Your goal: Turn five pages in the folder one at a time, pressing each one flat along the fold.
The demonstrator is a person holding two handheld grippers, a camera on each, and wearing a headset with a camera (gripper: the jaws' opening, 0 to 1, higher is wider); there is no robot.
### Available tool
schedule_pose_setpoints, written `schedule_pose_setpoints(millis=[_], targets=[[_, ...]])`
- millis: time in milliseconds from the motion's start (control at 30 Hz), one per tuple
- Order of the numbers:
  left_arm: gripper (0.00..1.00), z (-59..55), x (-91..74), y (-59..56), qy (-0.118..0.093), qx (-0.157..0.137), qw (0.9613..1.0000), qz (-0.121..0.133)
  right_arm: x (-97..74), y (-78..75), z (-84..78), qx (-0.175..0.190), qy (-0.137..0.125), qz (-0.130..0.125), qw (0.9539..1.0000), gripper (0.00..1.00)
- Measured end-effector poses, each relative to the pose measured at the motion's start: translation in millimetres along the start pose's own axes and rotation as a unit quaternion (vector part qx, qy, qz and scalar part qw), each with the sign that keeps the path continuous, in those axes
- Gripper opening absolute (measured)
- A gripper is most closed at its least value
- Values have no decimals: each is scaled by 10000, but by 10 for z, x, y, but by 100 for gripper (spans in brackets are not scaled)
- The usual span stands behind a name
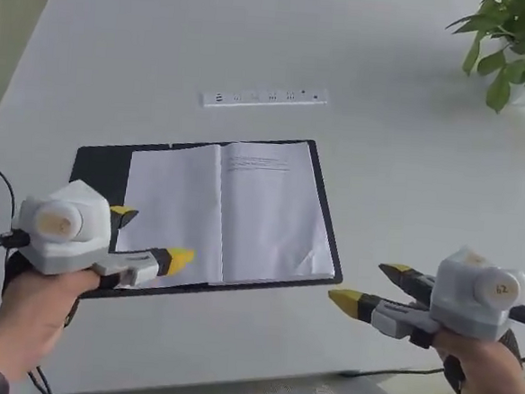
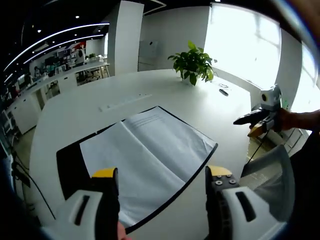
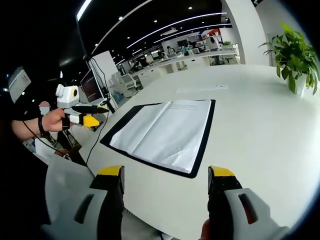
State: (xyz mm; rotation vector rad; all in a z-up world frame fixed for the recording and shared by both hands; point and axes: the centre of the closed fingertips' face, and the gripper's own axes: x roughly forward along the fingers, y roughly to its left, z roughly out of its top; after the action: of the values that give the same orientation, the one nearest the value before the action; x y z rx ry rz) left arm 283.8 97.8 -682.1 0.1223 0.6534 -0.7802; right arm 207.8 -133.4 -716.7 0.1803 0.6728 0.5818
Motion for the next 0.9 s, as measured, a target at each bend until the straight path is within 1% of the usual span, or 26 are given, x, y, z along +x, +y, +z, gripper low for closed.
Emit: schedule_pose_setpoints(millis=[100, 200, 233, 300, 333, 433, 533, 700, 833, 900], targets=[[70, 65, 123, -70, 15, 84, 9999, -108, -4, -18, 6, 22, -13, -3, 10000, 67], [69, 142, 253, -163, 2, 150, 9996, -238, 0, -29, 11, 32, -14, 3, 10000, 67], [69, 172, 306, -207, -6, 162, 9994, -313, 3, -29, 8, 25, -3, 7, 10000, 67], [70, 211, 381, -259, -11, 190, 9991, -379, 8, -32, 0, 8, 19, 12, 10000, 67], [69, 230, 440, -314, 8, 248, 9986, -465, 12, -34, -6, 2, 36, 17, 10000, 67], [70, 248, 587, -439, 70, 337, 9972, -665, 17, -40, -1, -6, 48, 23, 10000, 67], [70, 255, 738, -551, 149, 464, 9955, -812, 17, -49, 13, 7, 34, 32, 10000, 67], [69, 277, 1004, -729, 240, 548, 9929, -1030, 19, -78, 23, 27, 38, 42, 10000, 68], [68, 300, 1151, -838, 295, 572, 9911, -1168, 16, -94, 31, 54, 27, 46, 10000, 68], [68, 339, 1213, -898, 266, 568, 9905, -1222, 19, -99, 21, 35, 51, 55, 10000, 68]])
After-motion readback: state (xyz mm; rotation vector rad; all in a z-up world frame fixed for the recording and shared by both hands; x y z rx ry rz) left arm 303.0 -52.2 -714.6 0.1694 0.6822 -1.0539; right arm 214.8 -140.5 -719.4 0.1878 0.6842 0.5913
